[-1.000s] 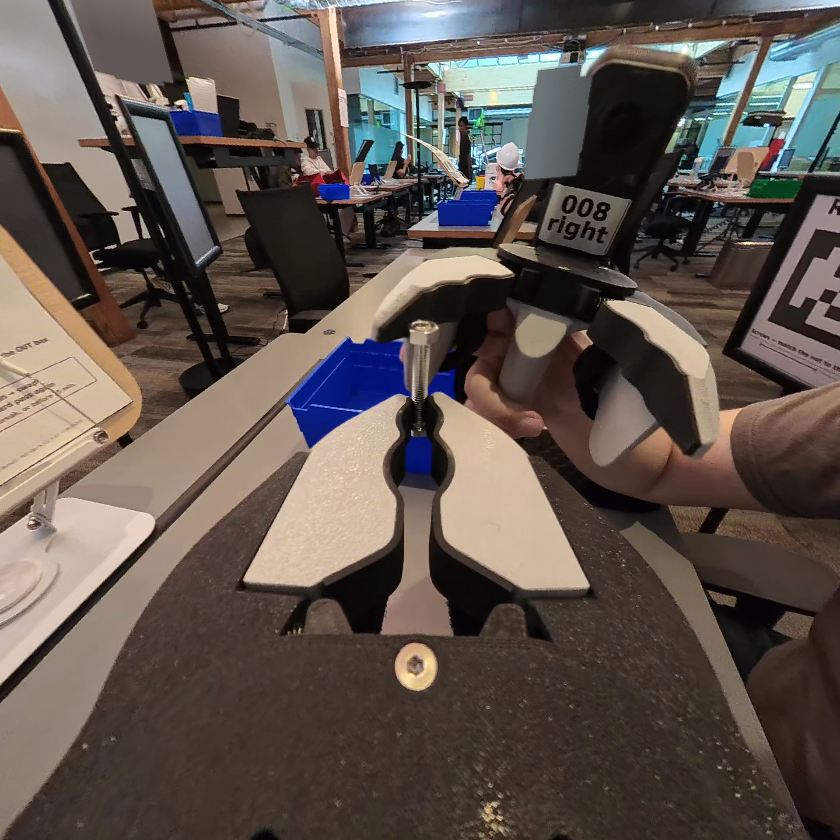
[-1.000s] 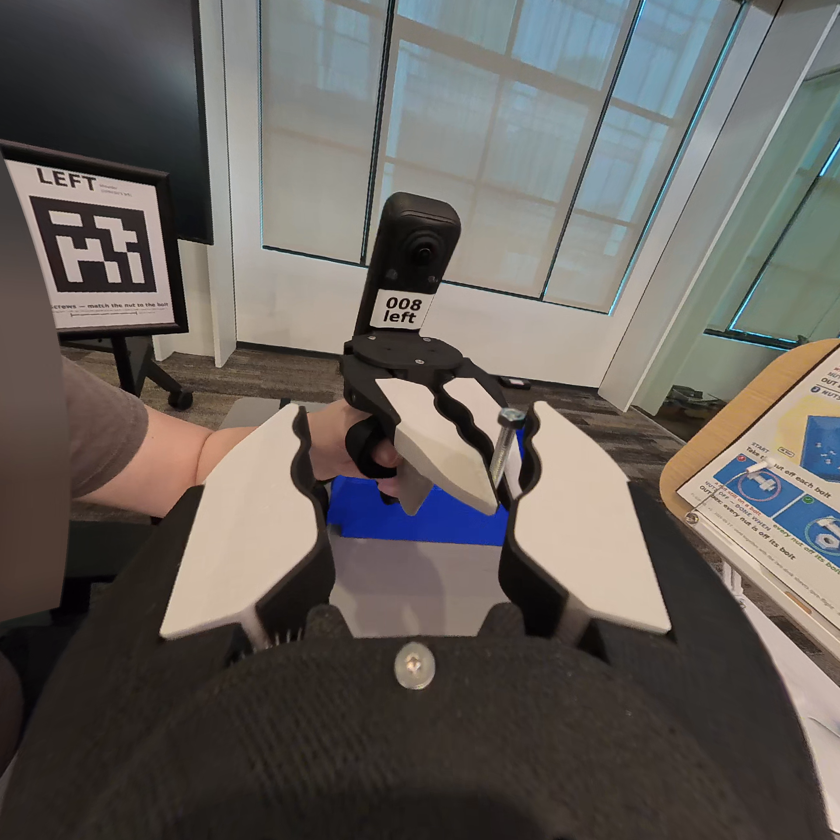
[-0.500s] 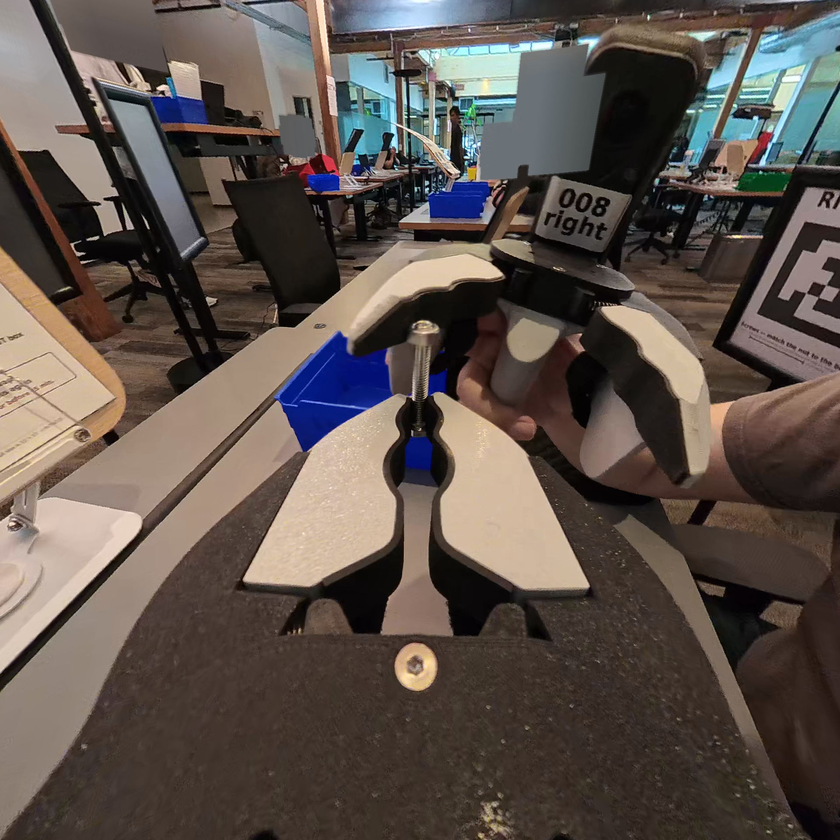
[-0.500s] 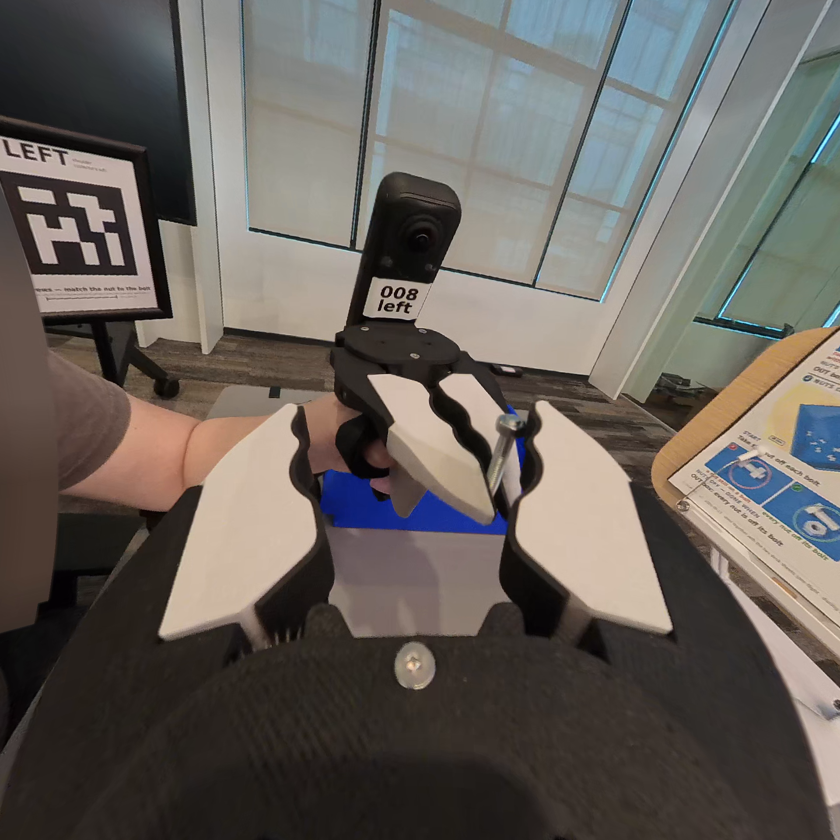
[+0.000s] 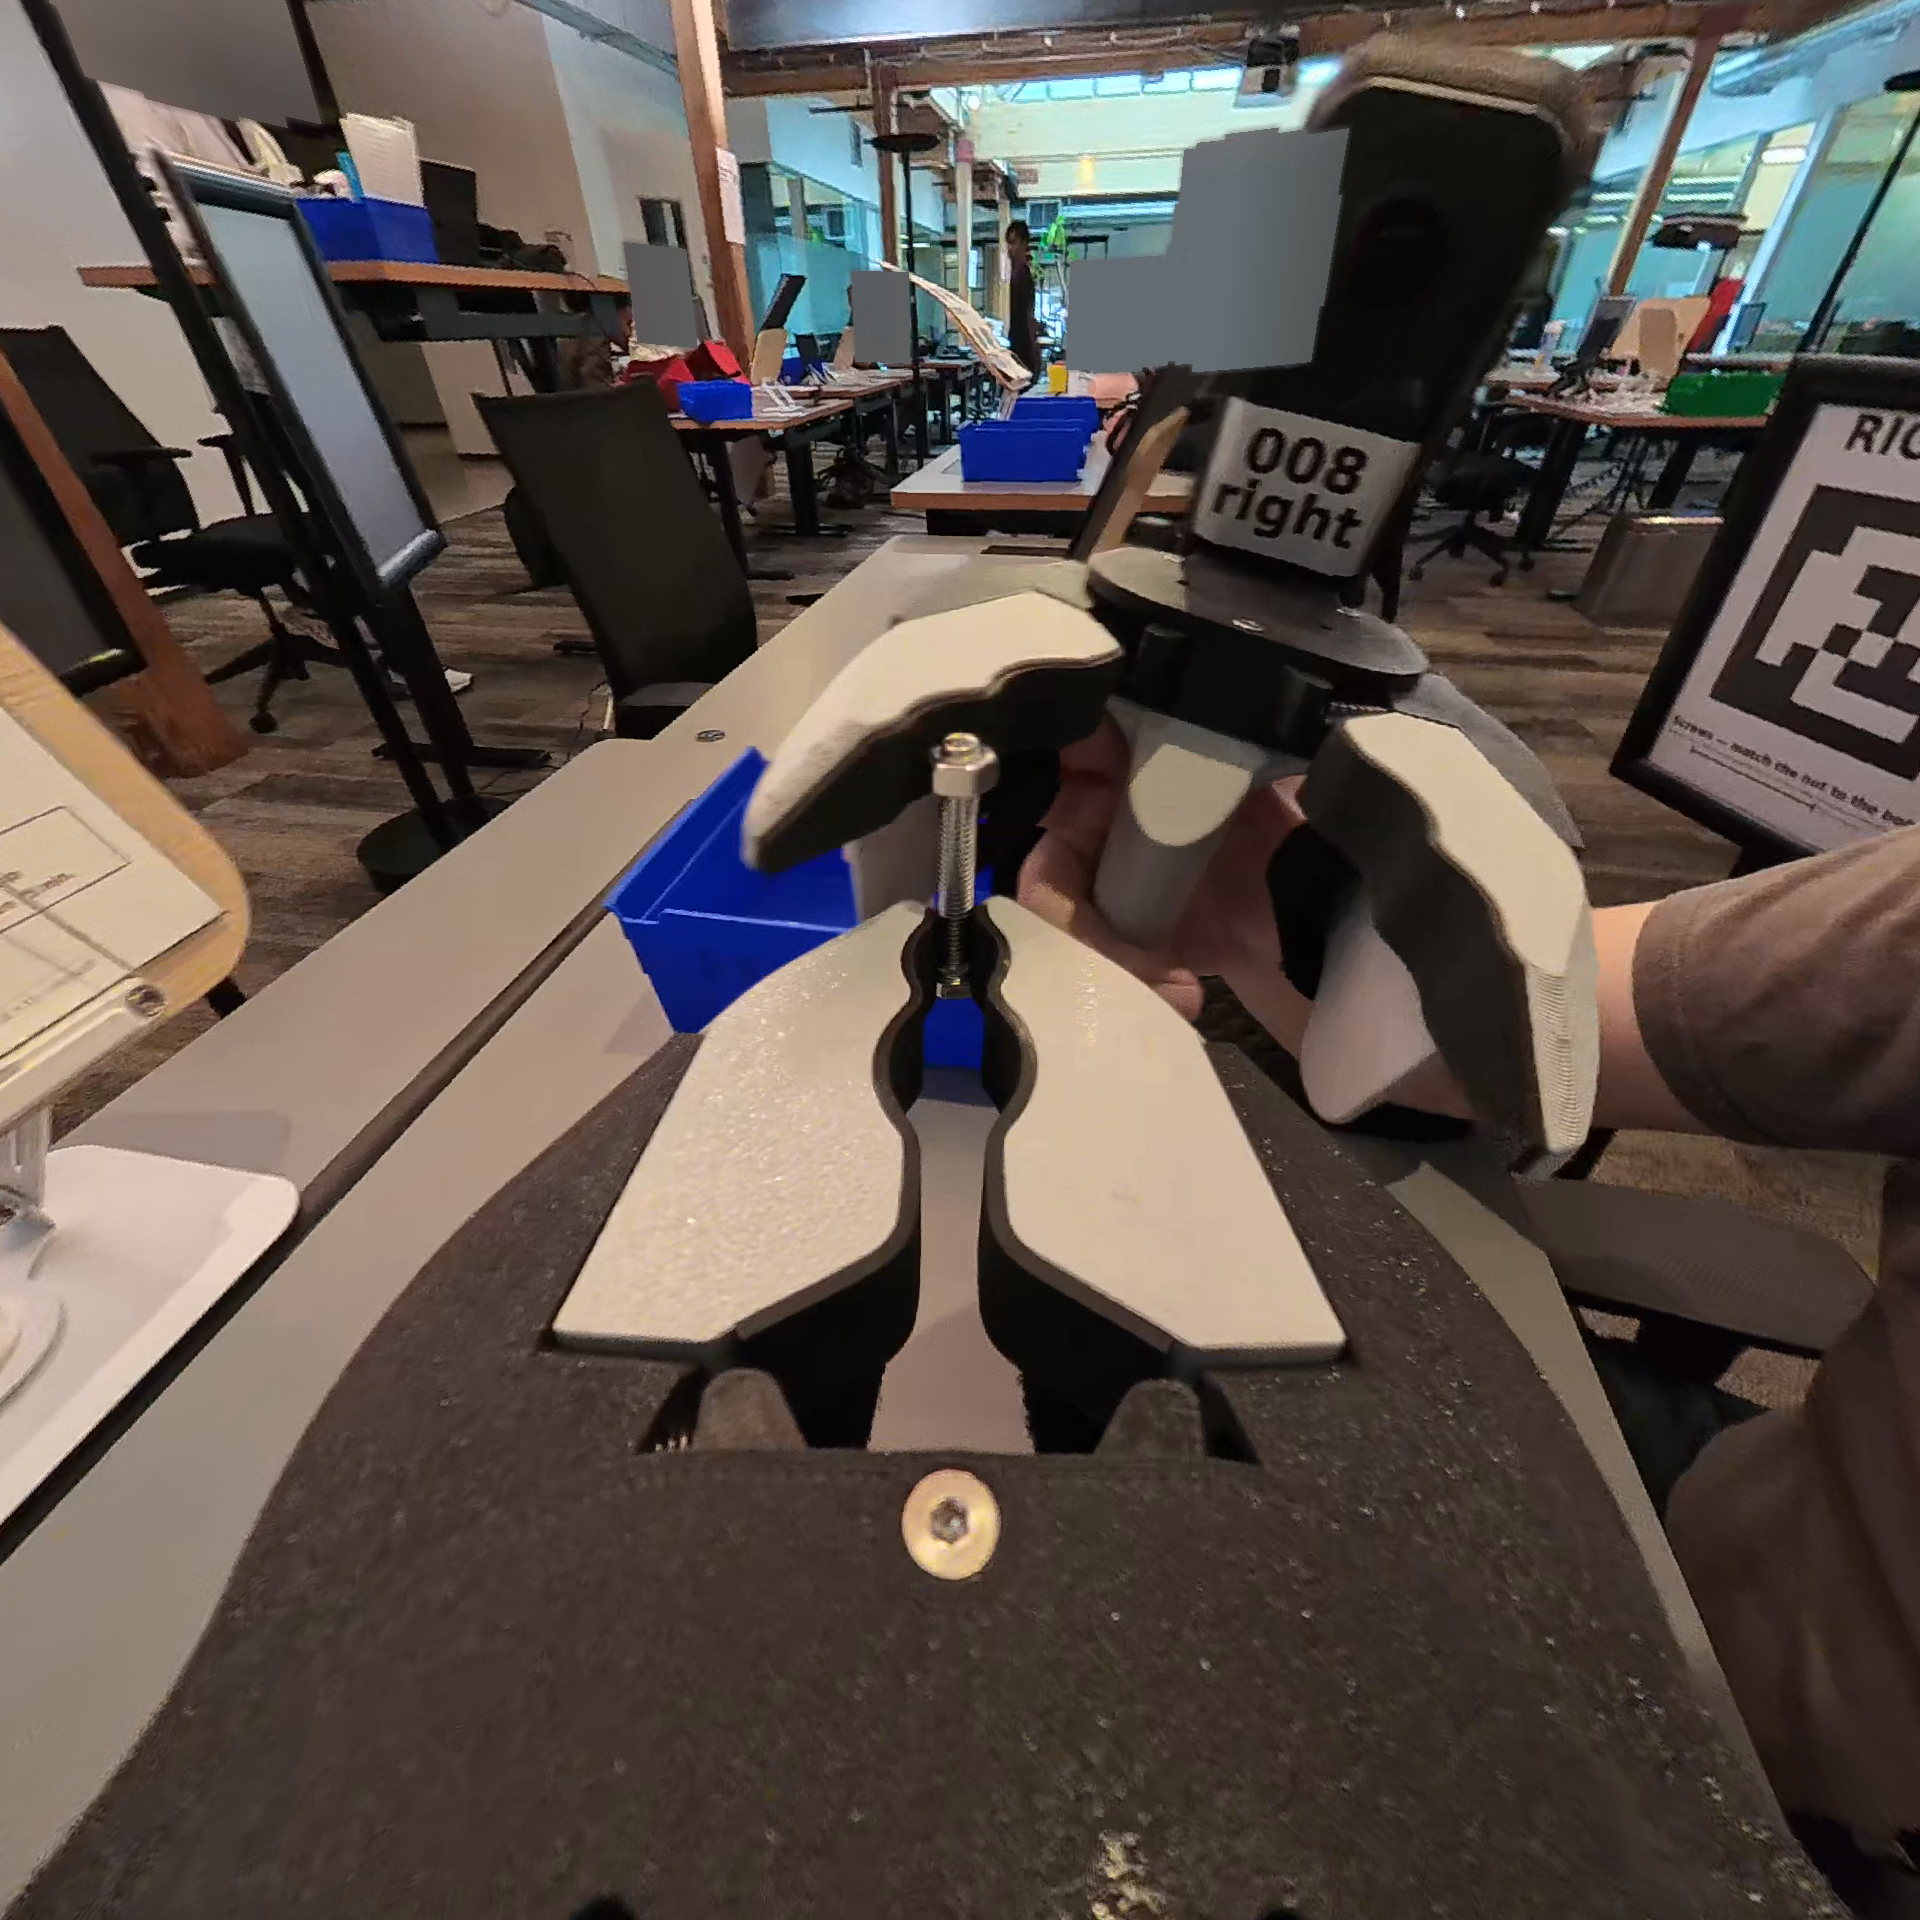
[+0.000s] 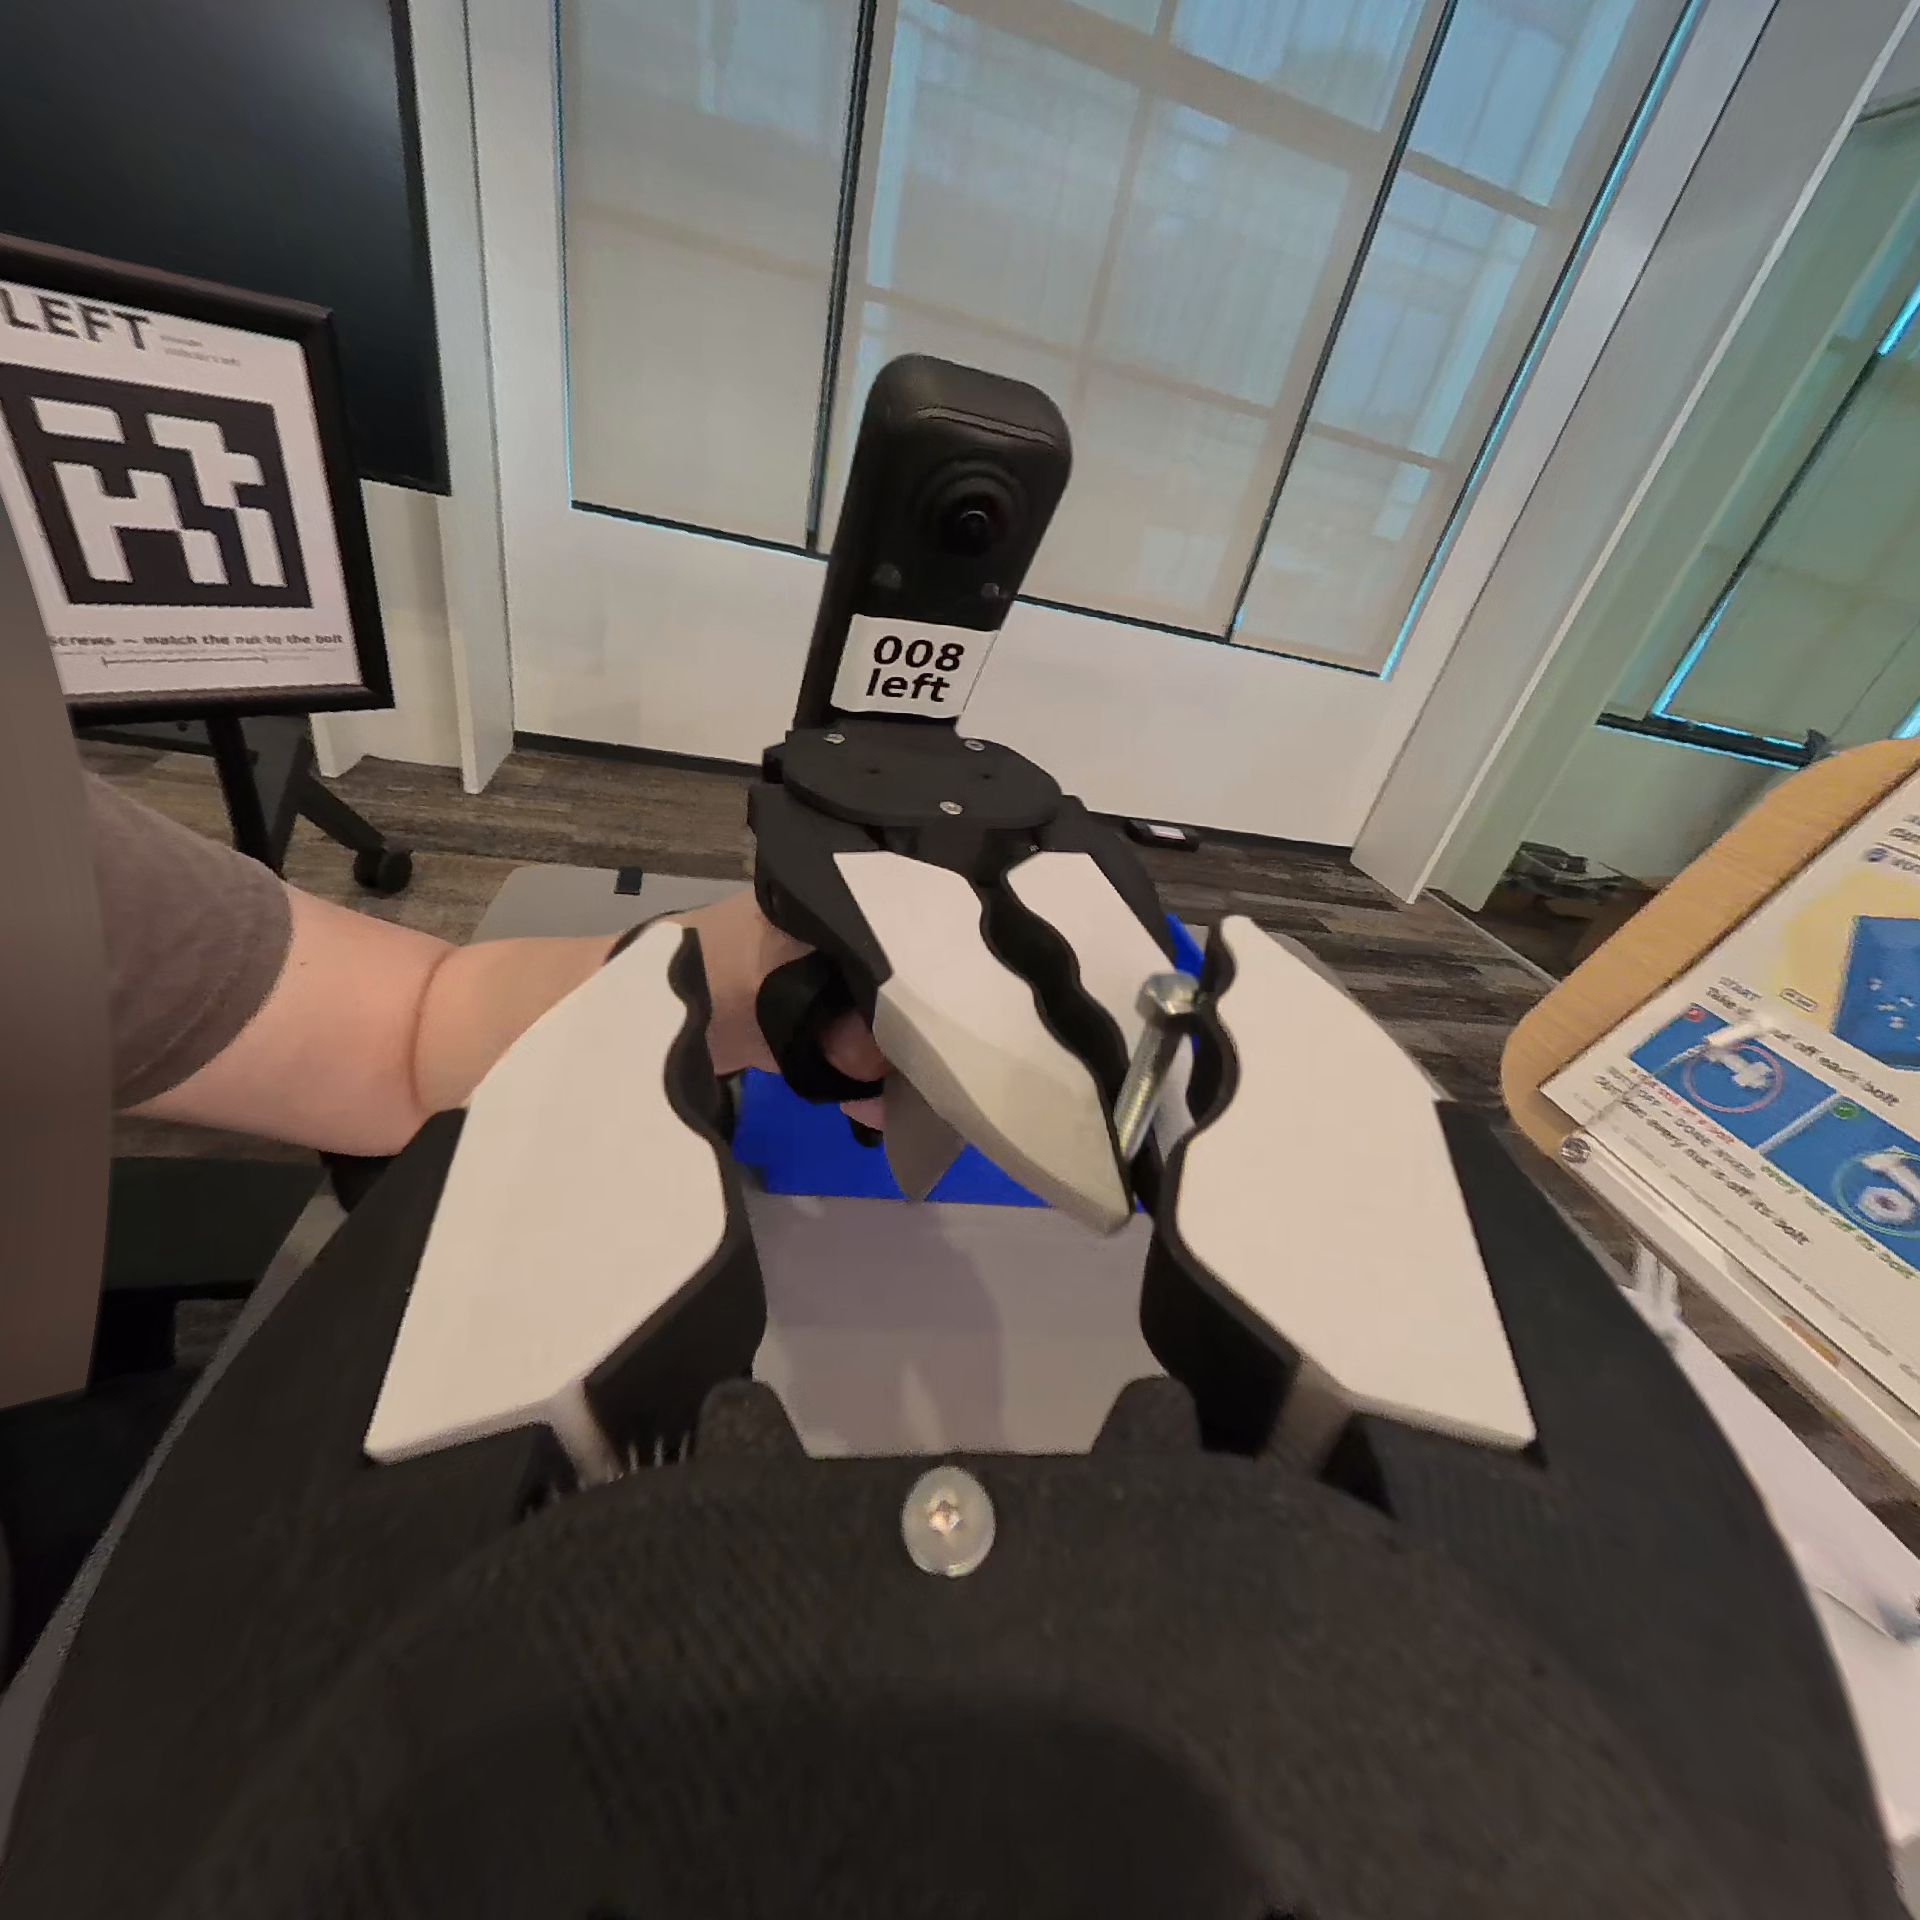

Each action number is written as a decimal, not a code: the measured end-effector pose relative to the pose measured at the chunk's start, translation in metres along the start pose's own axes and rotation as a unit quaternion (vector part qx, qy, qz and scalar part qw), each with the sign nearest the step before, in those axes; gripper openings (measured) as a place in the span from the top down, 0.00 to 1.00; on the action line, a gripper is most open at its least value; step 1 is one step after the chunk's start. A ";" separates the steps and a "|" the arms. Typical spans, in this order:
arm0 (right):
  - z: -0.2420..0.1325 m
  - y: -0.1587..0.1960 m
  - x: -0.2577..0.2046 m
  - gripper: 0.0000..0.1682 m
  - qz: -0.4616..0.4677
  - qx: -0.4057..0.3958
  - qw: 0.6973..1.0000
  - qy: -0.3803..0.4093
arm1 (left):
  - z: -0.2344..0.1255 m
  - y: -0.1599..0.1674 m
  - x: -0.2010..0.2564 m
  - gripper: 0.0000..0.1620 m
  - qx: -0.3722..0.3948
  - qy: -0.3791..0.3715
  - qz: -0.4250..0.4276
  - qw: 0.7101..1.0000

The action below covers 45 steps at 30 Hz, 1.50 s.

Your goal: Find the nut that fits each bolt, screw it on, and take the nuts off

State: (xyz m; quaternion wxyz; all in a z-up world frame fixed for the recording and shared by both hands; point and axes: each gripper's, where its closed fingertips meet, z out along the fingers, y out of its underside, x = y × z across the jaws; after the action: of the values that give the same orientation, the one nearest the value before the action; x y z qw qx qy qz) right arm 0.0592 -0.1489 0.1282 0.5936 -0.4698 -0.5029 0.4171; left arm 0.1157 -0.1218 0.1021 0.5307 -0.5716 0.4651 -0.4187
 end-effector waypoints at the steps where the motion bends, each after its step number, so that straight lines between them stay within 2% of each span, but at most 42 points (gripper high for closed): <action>1: -0.001 0.000 0.002 0.45 -0.005 -0.003 1.000 0.009 | -0.003 -0.001 -0.005 0.97 0.003 -0.007 -0.005 1.000; 7: -0.009 -0.007 0.012 0.47 0.007 0.016 1.000 0.025 | -0.019 -0.011 -0.023 0.97 0.029 -0.028 -0.026 0.999; 14: -0.002 -0.001 0.007 0.47 0.008 0.009 1.000 0.014 | 0.000 0.001 0.000 0.97 -0.003 0.006 -0.007 1.000; 23: -0.009 -0.009 0.011 0.48 0.009 0.020 1.000 0.018 | -0.016 -0.007 -0.020 0.97 0.018 -0.022 -0.028 0.999; 28: -0.006 -0.005 0.012 0.48 0.016 0.020 0.999 0.020 | -0.005 -0.003 0.000 0.97 0.006 0.021 -0.021 1.000; 31: -0.003 -0.002 0.006 0.49 0.018 0.015 1.000 0.004 | 0.001 0.002 0.004 0.97 -0.008 0.017 -0.008 1.000; 35: -0.005 -0.004 0.006 0.48 0.009 0.011 1.000 0.009 | -0.009 -0.003 -0.011 0.97 0.009 -0.001 -0.029 1.000; 39: -0.012 -0.012 0.010 0.50 0.022 0.028 0.999 0.009 | -0.021 -0.012 -0.022 0.97 0.030 -0.017 -0.038 0.999; 45: -0.007 -0.007 0.009 0.51 0.028 0.026 0.999 0.007 | -0.006 -0.004 0.005 0.97 0.006 0.030 -0.016 0.999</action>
State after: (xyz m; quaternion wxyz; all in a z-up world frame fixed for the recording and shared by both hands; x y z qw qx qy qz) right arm 0.0673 -0.1424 0.1364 0.5971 -0.4707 -0.4747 0.4434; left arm 0.1115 -0.1277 0.1068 0.5128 -0.5631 0.4694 -0.4468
